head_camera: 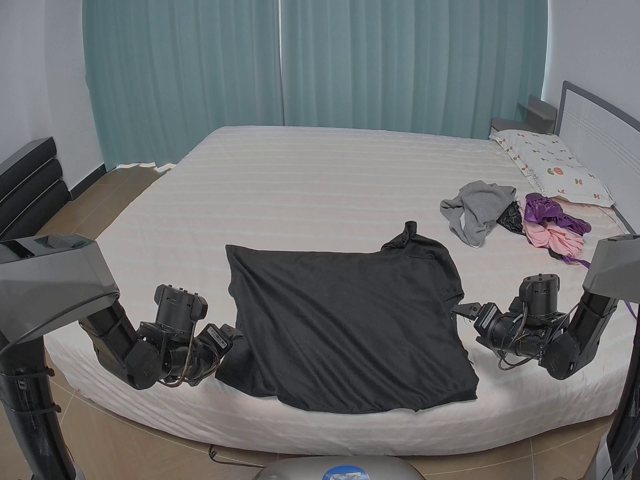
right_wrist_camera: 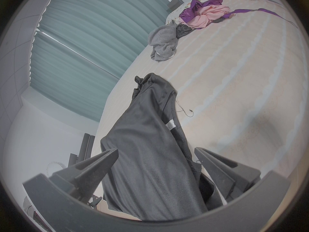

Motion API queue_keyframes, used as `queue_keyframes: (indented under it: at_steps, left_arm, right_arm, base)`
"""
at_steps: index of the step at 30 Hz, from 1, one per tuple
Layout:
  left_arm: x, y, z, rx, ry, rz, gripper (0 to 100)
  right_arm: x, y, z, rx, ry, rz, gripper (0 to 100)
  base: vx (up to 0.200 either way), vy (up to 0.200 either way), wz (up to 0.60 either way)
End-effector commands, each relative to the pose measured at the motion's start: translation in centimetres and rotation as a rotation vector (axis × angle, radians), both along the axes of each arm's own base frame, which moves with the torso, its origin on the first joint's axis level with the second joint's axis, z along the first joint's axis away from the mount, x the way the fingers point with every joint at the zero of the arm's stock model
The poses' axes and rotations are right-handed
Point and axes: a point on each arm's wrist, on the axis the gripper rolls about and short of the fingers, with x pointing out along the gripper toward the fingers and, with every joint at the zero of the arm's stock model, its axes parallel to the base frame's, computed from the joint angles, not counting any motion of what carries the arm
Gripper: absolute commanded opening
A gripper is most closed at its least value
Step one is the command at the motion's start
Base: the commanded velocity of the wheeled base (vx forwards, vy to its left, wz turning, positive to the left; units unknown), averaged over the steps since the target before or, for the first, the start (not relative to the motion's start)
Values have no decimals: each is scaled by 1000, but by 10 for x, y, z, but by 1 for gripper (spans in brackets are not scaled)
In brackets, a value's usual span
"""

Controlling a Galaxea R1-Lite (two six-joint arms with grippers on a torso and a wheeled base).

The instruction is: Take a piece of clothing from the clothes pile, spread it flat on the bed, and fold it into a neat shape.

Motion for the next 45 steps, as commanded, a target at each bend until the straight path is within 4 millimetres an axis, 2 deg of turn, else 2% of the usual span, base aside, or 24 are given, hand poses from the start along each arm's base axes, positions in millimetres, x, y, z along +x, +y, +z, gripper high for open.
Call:
queue_keyframes:
  at_steps: [1,13,20,21,26,33,37,45]
  left_arm:
    - [-3,-4,-13,24,21,-14,100]
    - [-5,-9,-17,37,22,-26,100]
    - [-6,-15,-26,101,25,-4,100]
    - [-5,-15,-27,103,24,-2,0]
    - [-4,-15,-26,100,20,-1,0]
    - [-13,-10,-27,116,44,4,0]
    - [-16,2,-17,131,26,32,0]
    - [-41,29,-7,210,52,13,0]
  right_arm:
    - [0,1,-4,-3,11,2,100]
    - [0,1,-3,-2,8,2,100]
    - [0,1,-3,-2,8,2,100]
    - [0,1,-3,-2,8,2,100]
    - [0,1,-3,-3,9,2,100]
    - [0,-2,-3,-5,7,-9,100]
    - [0,-2,-3,-7,8,-8,100]
    - [0,-3,-4,-11,15,-9,100]
  base:
    - [0,0,0]
    - [0,0,0]
    - [0,0,0]
    - [0,0,0]
    - [0,0,0]
    - [0,0,0]
    - [0,0,0]
    - [0,0,0]
